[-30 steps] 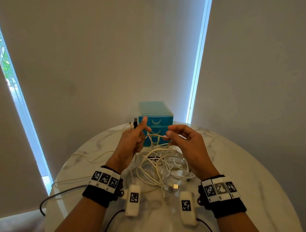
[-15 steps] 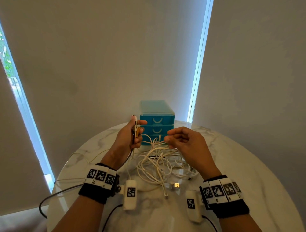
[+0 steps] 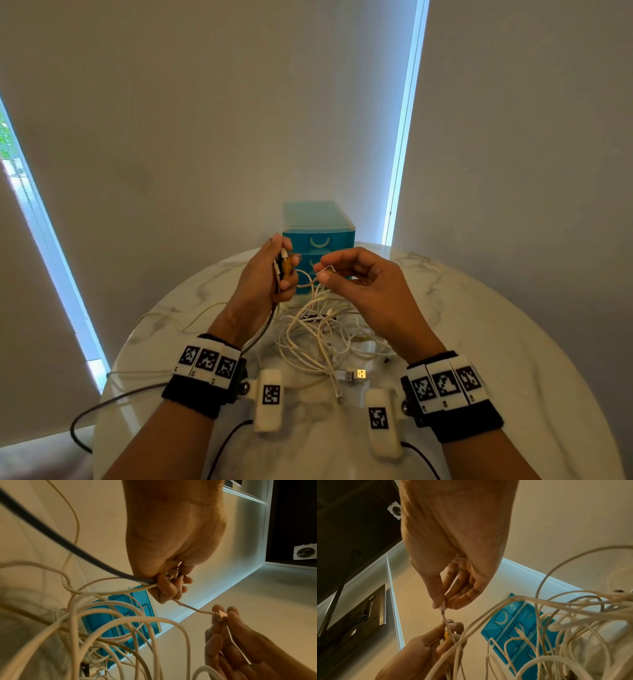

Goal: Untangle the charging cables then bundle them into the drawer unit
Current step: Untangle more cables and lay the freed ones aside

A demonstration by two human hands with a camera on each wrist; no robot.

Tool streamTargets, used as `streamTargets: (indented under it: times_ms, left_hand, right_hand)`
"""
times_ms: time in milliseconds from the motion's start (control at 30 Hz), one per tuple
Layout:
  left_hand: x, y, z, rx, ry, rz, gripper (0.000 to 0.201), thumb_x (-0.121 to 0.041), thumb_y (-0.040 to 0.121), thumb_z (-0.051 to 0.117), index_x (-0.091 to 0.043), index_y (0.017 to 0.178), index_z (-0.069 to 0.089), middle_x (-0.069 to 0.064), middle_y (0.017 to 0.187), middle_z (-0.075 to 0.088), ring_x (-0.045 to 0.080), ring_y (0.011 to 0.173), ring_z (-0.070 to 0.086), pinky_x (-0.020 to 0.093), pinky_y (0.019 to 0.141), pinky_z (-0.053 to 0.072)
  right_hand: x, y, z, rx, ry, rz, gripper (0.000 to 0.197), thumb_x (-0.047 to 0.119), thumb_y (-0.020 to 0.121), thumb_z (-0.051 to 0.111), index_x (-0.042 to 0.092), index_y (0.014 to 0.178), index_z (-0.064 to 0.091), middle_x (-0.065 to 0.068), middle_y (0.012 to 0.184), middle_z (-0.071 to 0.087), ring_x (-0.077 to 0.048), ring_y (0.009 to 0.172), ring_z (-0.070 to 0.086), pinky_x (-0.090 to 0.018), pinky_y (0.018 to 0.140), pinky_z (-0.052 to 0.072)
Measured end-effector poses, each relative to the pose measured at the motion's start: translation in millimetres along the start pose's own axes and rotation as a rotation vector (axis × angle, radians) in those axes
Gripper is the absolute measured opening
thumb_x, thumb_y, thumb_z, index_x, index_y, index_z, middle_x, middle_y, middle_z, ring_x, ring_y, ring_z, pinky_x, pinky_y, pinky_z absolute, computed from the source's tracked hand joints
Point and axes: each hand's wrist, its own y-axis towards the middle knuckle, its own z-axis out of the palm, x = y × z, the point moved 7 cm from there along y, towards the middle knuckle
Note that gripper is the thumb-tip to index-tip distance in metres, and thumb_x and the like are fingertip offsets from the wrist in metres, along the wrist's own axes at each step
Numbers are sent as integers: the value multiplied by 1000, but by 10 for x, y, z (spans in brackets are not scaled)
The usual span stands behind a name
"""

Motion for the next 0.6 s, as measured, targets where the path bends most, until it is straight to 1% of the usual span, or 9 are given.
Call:
streamTargets:
  times_ms: [100, 167, 233, 300, 367, 433, 533, 567, 600]
  left_hand:
    - [22, -11, -18, -24, 15, -34, 26, -31, 115, 40, -17, 101, 56, 1, 83, 58, 11, 54, 37, 25, 49, 20]
    - [23, -23, -33, -43, 19, -49, 25, -27, 115, 40, -13, 102, 57, 2, 84, 59, 11, 54, 40, 23, 45, 24]
    - [15, -30, -35, -59, 46, -45, 25, -23, 114, 38, -8, 107, 58, 2, 84, 59, 12, 54, 40, 23, 44, 25]
    - [0, -48, -24, -80, 79, -39, 28, -19, 112, 37, -6, 120, 61, 0, 80, 57, 12, 53, 40, 24, 45, 25]
    - [-10, -65, -13, -91, 124, -33, 34, -18, 112, 34, -14, 133, 61, -2, 76, 54, 12, 52, 38, 26, 46, 25]
    - [-22, -88, 13, -67, 185, -27, 38, -21, 112, 31, -17, 136, 61, -2, 74, 48, 13, 52, 36, 27, 47, 25]
    - [-32, -128, 53, -44, 224, -27, 39, -18, 108, 33, -11, 131, 64, -1, 71, 41, 13, 51, 30, 25, 44, 24]
    - [-38, -139, 62, -57, 237, -29, 37, -20, 108, 36, -12, 126, 67, 0, 70, 40, 13, 51, 30, 24, 43, 23]
    - [-46, -150, 71, -73, 266, -35, 35, -25, 110, 39, -14, 119, 71, 1, 70, 39, 13, 52, 30, 24, 43, 23]
  right_hand:
    - [-35, 9, -1, -15, -28, 8, 24, 17, 94, 82, 16, 117, 77, 3, 113, 82, -14, 110, 76, -37, 100, 63]
    - [-70, 19, -6, -23, -42, 17, 24, 17, 94, 83, 16, 116, 77, 2, 113, 82, -16, 110, 76, -42, 100, 63]
    - [-107, 27, -11, -29, -53, 26, 23, 18, 93, 83, 16, 116, 77, 1, 113, 81, -17, 110, 76, -45, 101, 63]
    - [-134, 28, -4, -29, -61, 35, 23, 19, 94, 84, 17, 116, 77, 1, 113, 81, -18, 111, 76, -46, 100, 63]
    - [-133, 20, 14, -33, -65, 36, 24, 21, 94, 83, 19, 118, 77, 1, 114, 81, -17, 111, 76, -46, 99, 64]
    - [-131, 14, 37, -37, -30, 52, 28, 20, 94, 84, 18, 121, 75, -1, 112, 81, -18, 108, 78, -46, 97, 65]
    - [-116, -5, 114, 5, 55, 87, 29, 15, 91, 85, 13, 119, 76, -5, 107, 82, -21, 99, 81, -46, 93, 66]
    - [-106, -15, 150, 36, 61, 90, 27, 14, 91, 85, 13, 117, 78, -5, 107, 82, -22, 98, 81, -45, 93, 66]
    - [-90, -30, 183, 69, 61, 94, 26, 13, 90, 85, 13, 116, 80, -5, 108, 82, -23, 98, 81, -44, 92, 66]
